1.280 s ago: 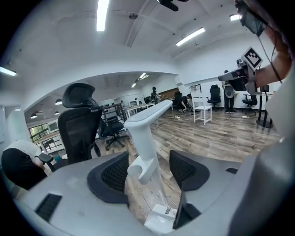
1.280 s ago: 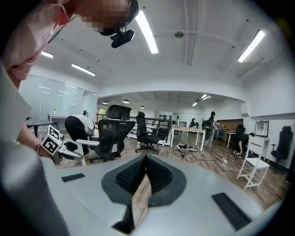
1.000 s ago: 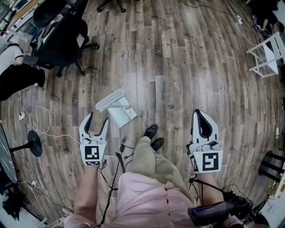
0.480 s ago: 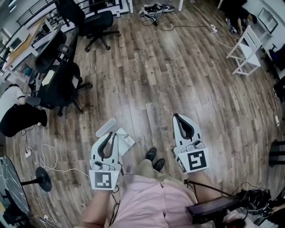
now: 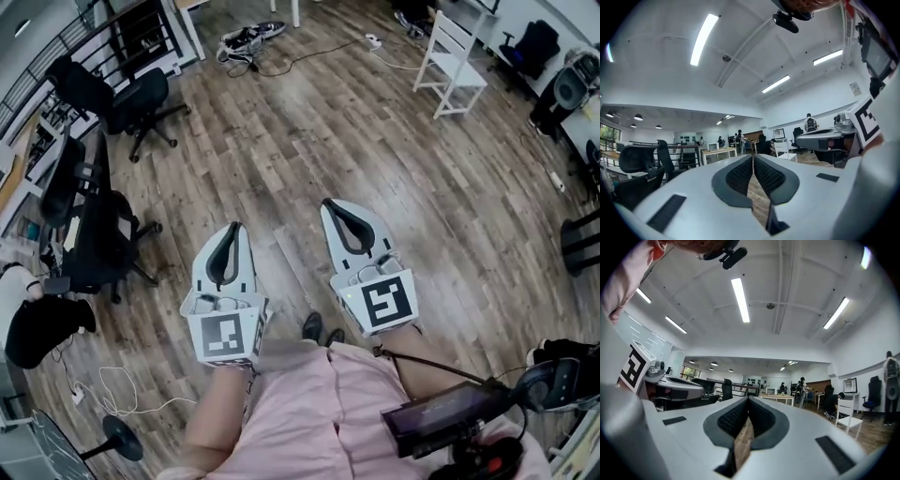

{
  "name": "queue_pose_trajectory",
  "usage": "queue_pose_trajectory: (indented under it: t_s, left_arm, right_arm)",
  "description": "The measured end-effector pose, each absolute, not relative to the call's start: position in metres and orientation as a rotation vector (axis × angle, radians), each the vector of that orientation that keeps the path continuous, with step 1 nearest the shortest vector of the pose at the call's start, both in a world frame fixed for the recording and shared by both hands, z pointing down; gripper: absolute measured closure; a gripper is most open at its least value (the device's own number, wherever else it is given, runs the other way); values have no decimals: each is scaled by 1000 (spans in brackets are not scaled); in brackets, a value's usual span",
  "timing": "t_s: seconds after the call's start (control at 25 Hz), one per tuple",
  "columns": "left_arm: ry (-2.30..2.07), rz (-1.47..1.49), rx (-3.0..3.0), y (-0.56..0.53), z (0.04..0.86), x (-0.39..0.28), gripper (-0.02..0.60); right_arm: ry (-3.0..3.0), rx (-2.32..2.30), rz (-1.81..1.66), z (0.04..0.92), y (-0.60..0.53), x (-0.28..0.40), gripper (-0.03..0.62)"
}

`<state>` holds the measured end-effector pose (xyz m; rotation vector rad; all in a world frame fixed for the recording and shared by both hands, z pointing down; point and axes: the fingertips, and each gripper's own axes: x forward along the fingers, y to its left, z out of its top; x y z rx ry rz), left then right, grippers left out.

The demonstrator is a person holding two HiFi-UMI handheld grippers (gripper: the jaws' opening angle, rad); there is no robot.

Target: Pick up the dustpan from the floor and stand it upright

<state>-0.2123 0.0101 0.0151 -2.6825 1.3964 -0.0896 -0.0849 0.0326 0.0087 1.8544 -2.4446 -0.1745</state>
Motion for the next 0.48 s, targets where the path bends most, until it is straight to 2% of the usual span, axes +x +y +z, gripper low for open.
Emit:
queue_pose_trajectory:
  t_s: [0.16,0.48]
  left_arm:
    - [1297,-27,-2700,7,-5,-177,560]
    - [1180,0,-2740,14,-14,-130,560]
  right_arm:
    - [-2401,1958,-254,-9,36,-60,592]
    - [-2307,2033,-187,-9,44,-9,594]
